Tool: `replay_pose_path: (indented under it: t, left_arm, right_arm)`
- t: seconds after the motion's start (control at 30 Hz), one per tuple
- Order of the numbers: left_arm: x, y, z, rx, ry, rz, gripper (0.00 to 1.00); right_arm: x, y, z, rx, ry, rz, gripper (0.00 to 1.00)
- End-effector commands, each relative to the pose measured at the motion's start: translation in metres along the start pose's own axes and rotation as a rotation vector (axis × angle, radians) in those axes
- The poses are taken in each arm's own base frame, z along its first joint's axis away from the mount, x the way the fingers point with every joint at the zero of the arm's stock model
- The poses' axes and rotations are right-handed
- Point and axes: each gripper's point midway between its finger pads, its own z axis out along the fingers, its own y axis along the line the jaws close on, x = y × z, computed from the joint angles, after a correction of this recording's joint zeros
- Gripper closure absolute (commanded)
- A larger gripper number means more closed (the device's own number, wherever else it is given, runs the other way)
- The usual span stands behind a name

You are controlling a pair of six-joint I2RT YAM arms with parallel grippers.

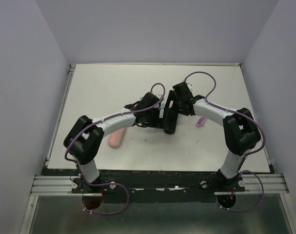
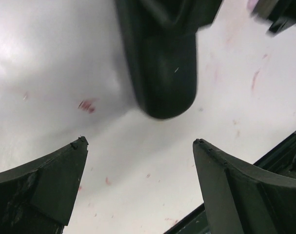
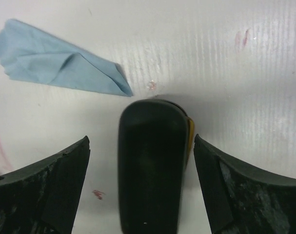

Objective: Organize the sunglasses
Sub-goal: Move the case with the sunglasses to the center of the board.

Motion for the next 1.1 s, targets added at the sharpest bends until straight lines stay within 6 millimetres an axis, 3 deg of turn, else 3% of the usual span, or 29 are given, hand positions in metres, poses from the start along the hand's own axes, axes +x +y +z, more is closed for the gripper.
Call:
replay_pose_path:
  t: [0.0,0.17,0.3,0.5,0.63,0.73,0.83,1.0,1.07]
  left_arm:
    - [0.007,0.017,-0.038,-0.068,-0.112,-0.073,0.01]
    - [0.027,0.034,-0.071,-0.122,-0.184,-0.127,0.01]
    - [0.045,0.061,-0.091,-0.219,-0.229,-0.170,0.01]
    - [0.063,0.083,-0.107,-0.275,-0.262,-0.220,0.01]
    - [0.067,0.091,-0.110,-0.295,-0.272,-0.220,0.01]
    - [0.065,0.092,-0.111,-0.297,-0.280,-0.220,0.01]
    - [0.065,0.091,-0.110,-0.293,-0.275,-0.218,0.01]
    - [0.063,0.090,-0.106,-0.291,-0.266,-0.219,0.01]
    - [0.063,0.089,-0.104,-0.285,-0.258,-0.216,0.01]
  right_arm:
    - [0.010,-0.028,0.003,0.183,-0.013,0.002,0.00]
    - [0.010,-0.027,0.004,0.211,-0.022,-0.022,0.00]
    - [0.016,-0.018,0.010,0.193,-0.012,-0.051,0.00]
    - [0.017,-0.009,0.018,0.243,-0.021,-0.108,0.01]
    - [0.024,-0.019,0.023,0.313,-0.008,-0.108,0.10]
    - [0.029,-0.022,0.027,0.325,0.001,-0.111,0.24]
    - [0.028,-0.021,0.027,0.322,-0.006,-0.116,0.45]
    - [0.023,-0.020,0.021,0.313,-0.041,-0.133,0.99]
    - [0.021,-0.017,0.018,0.283,-0.056,-0.145,0.99]
